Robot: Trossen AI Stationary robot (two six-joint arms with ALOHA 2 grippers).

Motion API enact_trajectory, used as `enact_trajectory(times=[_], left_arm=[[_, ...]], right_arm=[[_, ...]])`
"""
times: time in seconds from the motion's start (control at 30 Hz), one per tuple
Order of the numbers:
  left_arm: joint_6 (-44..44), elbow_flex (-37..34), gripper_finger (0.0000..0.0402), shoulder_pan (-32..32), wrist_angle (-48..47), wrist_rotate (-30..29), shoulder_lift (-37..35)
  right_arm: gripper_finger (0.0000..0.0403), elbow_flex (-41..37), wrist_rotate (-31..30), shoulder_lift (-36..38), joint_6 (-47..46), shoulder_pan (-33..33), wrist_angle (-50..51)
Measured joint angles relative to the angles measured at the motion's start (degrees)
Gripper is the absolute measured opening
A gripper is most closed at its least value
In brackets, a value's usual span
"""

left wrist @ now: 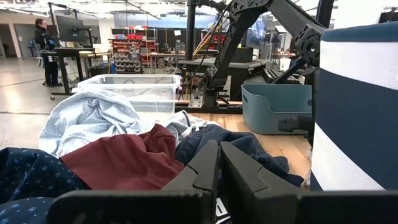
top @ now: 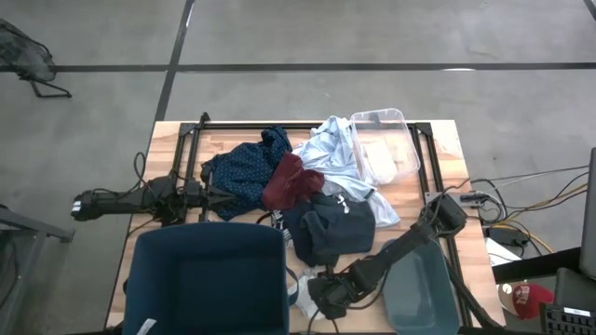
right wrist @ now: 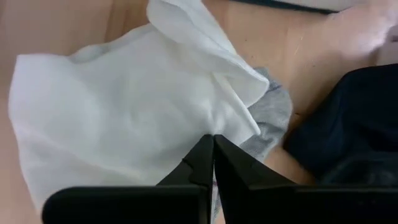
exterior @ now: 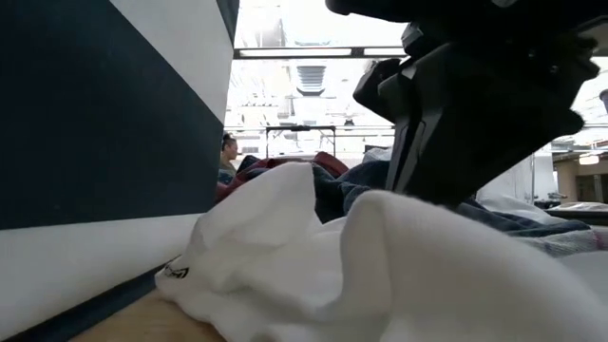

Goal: Pick & Place Cloths
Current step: Put the white sock into the transparent container

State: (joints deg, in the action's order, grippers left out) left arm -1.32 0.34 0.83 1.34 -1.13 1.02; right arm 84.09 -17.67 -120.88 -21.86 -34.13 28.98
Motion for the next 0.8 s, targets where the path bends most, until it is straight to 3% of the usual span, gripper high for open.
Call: enact_trajectory(times=[0.43, 0.8], left_arm=[[-0.02, 0.0, 0.0023, -0.01, 0.0, 0.0, -0.02], [0.0, 0.0, 0.0023, 0.01, 0.02, 0.01, -0.02]], right_arm=[[0.0008, 1.7, -7.04, 2.6, 1.96, -0.39, 2.81], [0.0008, 1.81, -13.51, 10.6, -0.42, -1.73, 9.74]])
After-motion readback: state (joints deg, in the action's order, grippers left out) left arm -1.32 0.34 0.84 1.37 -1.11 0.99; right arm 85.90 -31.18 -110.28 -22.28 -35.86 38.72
